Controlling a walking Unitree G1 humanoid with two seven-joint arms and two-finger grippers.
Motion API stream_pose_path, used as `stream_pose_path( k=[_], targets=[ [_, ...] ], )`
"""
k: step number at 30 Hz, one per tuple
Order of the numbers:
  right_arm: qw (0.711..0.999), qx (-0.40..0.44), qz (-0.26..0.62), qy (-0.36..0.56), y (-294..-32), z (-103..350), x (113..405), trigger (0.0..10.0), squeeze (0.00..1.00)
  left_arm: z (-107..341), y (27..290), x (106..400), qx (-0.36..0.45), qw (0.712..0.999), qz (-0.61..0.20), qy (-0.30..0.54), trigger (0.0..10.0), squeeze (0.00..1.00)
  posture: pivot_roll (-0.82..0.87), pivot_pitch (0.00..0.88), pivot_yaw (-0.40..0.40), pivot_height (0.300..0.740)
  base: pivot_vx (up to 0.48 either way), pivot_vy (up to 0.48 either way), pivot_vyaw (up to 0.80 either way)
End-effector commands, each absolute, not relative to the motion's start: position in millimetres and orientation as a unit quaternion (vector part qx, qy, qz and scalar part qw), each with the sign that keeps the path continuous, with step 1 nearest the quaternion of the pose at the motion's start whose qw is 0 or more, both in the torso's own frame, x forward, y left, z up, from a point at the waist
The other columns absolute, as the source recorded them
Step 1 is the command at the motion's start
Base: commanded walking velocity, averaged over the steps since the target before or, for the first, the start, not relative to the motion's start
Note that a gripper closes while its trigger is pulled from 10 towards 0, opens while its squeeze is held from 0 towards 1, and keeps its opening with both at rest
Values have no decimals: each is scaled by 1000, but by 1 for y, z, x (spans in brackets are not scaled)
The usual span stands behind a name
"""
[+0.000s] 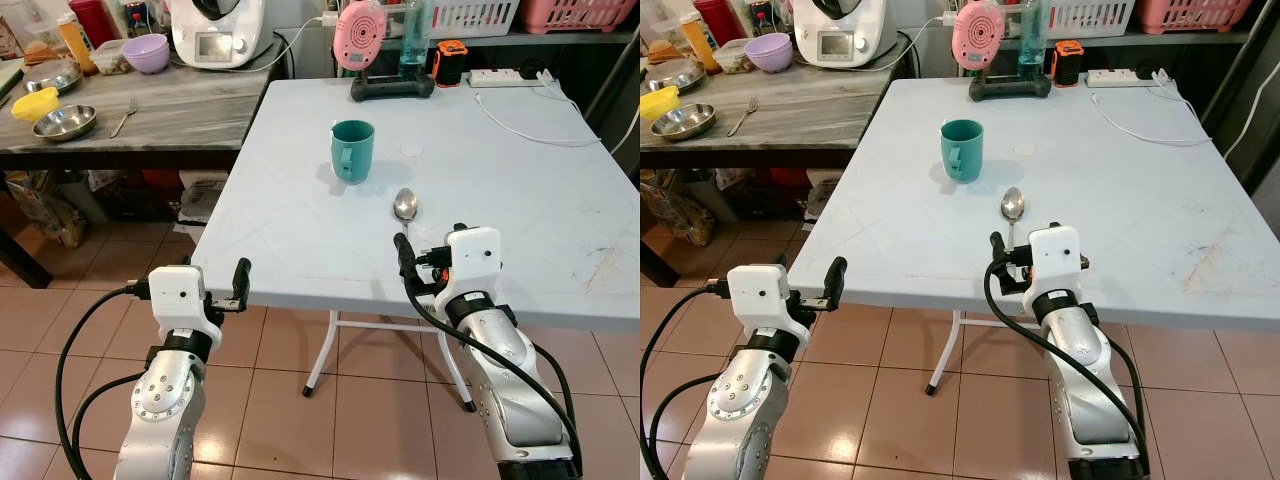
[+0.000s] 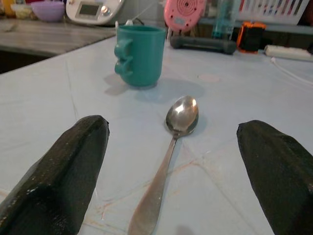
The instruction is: Setting the table
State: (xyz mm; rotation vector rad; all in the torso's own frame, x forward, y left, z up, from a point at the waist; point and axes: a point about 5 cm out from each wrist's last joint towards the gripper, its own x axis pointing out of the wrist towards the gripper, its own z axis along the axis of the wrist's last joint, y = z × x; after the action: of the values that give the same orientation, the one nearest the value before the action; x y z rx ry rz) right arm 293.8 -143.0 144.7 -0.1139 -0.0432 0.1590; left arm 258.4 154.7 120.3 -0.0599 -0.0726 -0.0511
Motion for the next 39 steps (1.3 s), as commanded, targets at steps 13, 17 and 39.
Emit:
stream_pose_path(
  k=[13, 17, 39],
  targets=[
    [998, -30, 46, 39, -133, 130, 320, 10000, 0, 120, 149, 261, -36, 997, -53, -31, 10000, 0, -88, 108, 99, 740, 0, 0, 0],
    [997, -32, 41, 56, -118, 127, 331, 10000, 0, 120, 146, 260, -42, 997, -62, -26, 10000, 0, -75, 137, 103, 740, 0, 0, 0],
    [997, -34, 1, 74, -99, 126, 358, 10000, 0, 118, 123, 235, -110, 967, -232, 9, 10000, 0, -63, 156, 94, 740, 0, 0, 0]
  ],
)
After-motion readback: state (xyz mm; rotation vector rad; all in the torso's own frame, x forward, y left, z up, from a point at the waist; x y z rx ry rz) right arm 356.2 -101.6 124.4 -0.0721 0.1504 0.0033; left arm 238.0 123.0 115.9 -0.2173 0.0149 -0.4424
